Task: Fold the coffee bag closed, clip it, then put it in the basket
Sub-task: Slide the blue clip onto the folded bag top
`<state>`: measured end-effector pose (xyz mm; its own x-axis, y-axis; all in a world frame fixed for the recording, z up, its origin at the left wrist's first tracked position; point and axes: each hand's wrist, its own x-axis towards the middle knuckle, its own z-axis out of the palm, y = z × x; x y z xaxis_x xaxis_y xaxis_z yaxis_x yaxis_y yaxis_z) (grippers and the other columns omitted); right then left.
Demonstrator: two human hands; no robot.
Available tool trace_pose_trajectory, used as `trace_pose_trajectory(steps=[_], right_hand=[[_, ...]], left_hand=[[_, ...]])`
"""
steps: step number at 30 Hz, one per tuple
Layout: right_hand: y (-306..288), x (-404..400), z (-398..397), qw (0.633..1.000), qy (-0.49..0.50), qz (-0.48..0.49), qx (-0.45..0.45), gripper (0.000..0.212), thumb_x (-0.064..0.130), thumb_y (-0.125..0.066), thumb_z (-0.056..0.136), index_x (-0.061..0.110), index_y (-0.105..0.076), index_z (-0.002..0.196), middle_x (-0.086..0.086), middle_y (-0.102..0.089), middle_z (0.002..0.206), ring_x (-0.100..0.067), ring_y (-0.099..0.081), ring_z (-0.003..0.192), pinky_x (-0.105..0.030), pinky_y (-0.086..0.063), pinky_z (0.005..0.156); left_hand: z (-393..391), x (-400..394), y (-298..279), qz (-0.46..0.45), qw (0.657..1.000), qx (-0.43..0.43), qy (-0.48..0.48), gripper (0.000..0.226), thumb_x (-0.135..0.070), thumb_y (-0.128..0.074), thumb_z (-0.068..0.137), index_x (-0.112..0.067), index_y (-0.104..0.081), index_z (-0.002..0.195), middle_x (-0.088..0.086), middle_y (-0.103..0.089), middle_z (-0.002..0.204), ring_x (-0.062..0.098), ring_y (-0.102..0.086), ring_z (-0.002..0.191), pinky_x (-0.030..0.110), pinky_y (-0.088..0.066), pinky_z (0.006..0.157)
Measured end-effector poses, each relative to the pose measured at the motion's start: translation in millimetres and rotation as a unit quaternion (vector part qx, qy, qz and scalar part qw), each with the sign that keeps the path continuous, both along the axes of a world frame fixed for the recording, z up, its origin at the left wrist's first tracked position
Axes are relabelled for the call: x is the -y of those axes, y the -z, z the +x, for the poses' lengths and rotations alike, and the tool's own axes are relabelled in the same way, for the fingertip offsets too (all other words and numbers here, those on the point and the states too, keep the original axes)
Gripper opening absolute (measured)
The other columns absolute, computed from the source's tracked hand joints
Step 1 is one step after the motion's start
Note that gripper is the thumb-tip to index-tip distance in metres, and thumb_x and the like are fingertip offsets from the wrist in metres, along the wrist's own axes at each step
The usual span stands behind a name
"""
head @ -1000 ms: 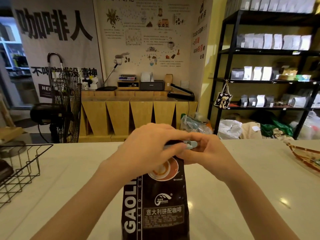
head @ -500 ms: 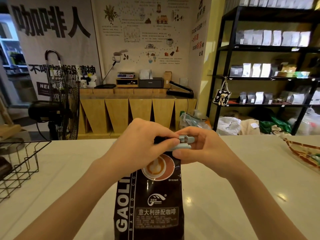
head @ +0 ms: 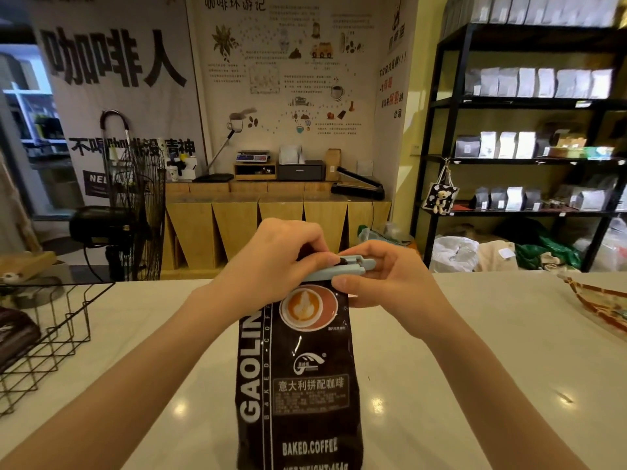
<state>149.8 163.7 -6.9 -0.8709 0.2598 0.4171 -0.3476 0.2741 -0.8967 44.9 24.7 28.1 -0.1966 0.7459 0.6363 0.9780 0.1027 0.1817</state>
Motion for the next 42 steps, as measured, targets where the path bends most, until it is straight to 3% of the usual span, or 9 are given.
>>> trace_pose_trajectory(steps=[6, 10, 15, 18, 22, 30, 33, 37, 42], right_hand=[[-1.6, -4.4, -11.8, 0.998, 0.018, 0.016, -0.049, 0.029, 0.014, -0.072, 0.065, 0.017, -0.060, 0.091, 0.000, -0.070, 0.086, -0.016, -0.070, 0.083, -0.026, -0.059, 0.069], [10.0, -7.2, -18.2, 0.998, 0.033, 0.026, -0.042, 0.029, 0.009, -0.072, 0.070, 0.023, -0.060, 0.093, 0.003, -0.070, 0.091, -0.014, -0.069, 0.089, -0.025, -0.057, 0.074], [4.2, -10.1, -25.2, 0.999, 0.031, 0.034, -0.015, 0.026, 0.017, -0.070, 0.074, 0.027, -0.059, 0.095, 0.009, -0.068, 0.091, -0.003, -0.069, 0.083, -0.016, -0.055, 0.067], [4.8, -14.6, -29.5, 0.999, 0.033, 0.007, -0.004, 0.025, 0.021, -0.067, 0.078, 0.023, -0.059, 0.101, 0.002, -0.068, 0.098, -0.012, -0.068, 0.090, -0.021, -0.058, 0.071], [7.6, -21.1, -33.6, 0.999, 0.045, -0.023, -0.005, 0.024, 0.022, -0.066, 0.078, 0.023, -0.061, 0.101, 0.000, -0.068, 0.100, -0.017, -0.067, 0.095, -0.028, -0.059, 0.074], [9.6, -27.0, -41.7, 0.996, 0.074, 0.038, -0.026, 0.021, 0.021, -0.064, 0.080, 0.019, -0.061, 0.101, 0.002, -0.070, 0.092, -0.016, -0.069, 0.090, -0.027, -0.059, 0.074], [6.7, -28.2, -45.7, 0.994, 0.081, 0.071, -0.038, 0.015, 0.019, -0.062, 0.082, 0.025, -0.061, 0.096, 0.006, -0.068, 0.089, -0.007, -0.069, 0.082, -0.019, -0.057, 0.068], [5.9, -33.2, -48.9, 0.988, 0.099, 0.106, -0.050, 0.015, 0.018, -0.060, 0.083, 0.019, -0.062, 0.098, 0.009, -0.067, 0.085, 0.003, -0.067, 0.076, -0.011, -0.053, 0.063], [10.1, -37.1, -50.4, 0.982, 0.122, 0.131, -0.065, 0.009, 0.021, -0.059, 0.084, 0.020, -0.063, 0.092, 0.011, -0.067, 0.077, 0.002, -0.068, 0.072, -0.011, -0.052, 0.062]], left_hand=[[-6.0, -4.6, -15.4, -0.004, 0.998, -0.059, 0.002, 0.020, -0.028, -0.062, 0.079, -0.009, -0.068, 0.080, 0.005, -0.069, 0.073, 0.014, -0.061, 0.064, 0.024, -0.049, 0.061], [-12.2, -6.0, -8.0, -0.014, 1.000, -0.012, -0.018, 0.022, -0.031, -0.061, 0.078, -0.013, -0.071, 0.085, 0.003, -0.072, 0.077, 0.014, -0.063, 0.070, 0.028, -0.052, 0.066], [-22.4, -6.9, -11.3, -0.028, 0.998, 0.058, -0.028, 0.017, -0.034, -0.061, 0.078, -0.020, -0.069, 0.082, -0.013, -0.063, 0.070, 0.001, -0.060, 0.070, 0.016, -0.049, 0.065], [-28.5, -11.2, -11.0, -0.030, 0.996, 0.074, -0.039, 0.016, -0.034, -0.059, 0.080, -0.020, -0.068, 0.080, -0.020, -0.057, 0.066, -0.002, -0.057, 0.065, 0.010, -0.046, 0.058], [-37.7, -19.4, -13.3, -0.029, 0.994, 0.092, -0.049, 0.020, -0.034, -0.058, 0.081, -0.017, -0.068, 0.078, -0.015, -0.058, 0.065, 0.000, -0.055, 0.062, 0.011, -0.040, 0.055], [-42.8, -23.3, -20.4, -0.097, 0.991, 0.087, -0.034, 0.013, -0.027, -0.055, 0.084, -0.016, -0.061, 0.081, 0.003, -0.067, 0.085, 0.014, -0.062, 0.078, 0.022, -0.049, 0.067], [-45.9, -21.9, -19.5, -0.096, 0.992, 0.074, -0.032, 0.015, -0.027, -0.054, 0.085, -0.014, -0.062, 0.086, 0.003, -0.068, 0.089, 0.014, -0.062, 0.080, 0.024, -0.051, 0.070], [-46.5, -23.6, -7.9, -0.053, 0.998, 0.030, -0.032, 0.015, -0.026, -0.054, 0.085, -0.015, -0.064, 0.089, -0.003, -0.064, 0.081, 0.009, -0.058, 0.073, 0.014, -0.043, 0.064], [-49.0, -26.5, -5.1, -0.046, 0.998, 0.044, -0.017, 0.022, -0.033, -0.059, 0.081, -0.020, -0.065, 0.097, -0.001, -0.070, 0.089, 0.009, -0.062, 0.078, 0.025, -0.052, 0.071]])
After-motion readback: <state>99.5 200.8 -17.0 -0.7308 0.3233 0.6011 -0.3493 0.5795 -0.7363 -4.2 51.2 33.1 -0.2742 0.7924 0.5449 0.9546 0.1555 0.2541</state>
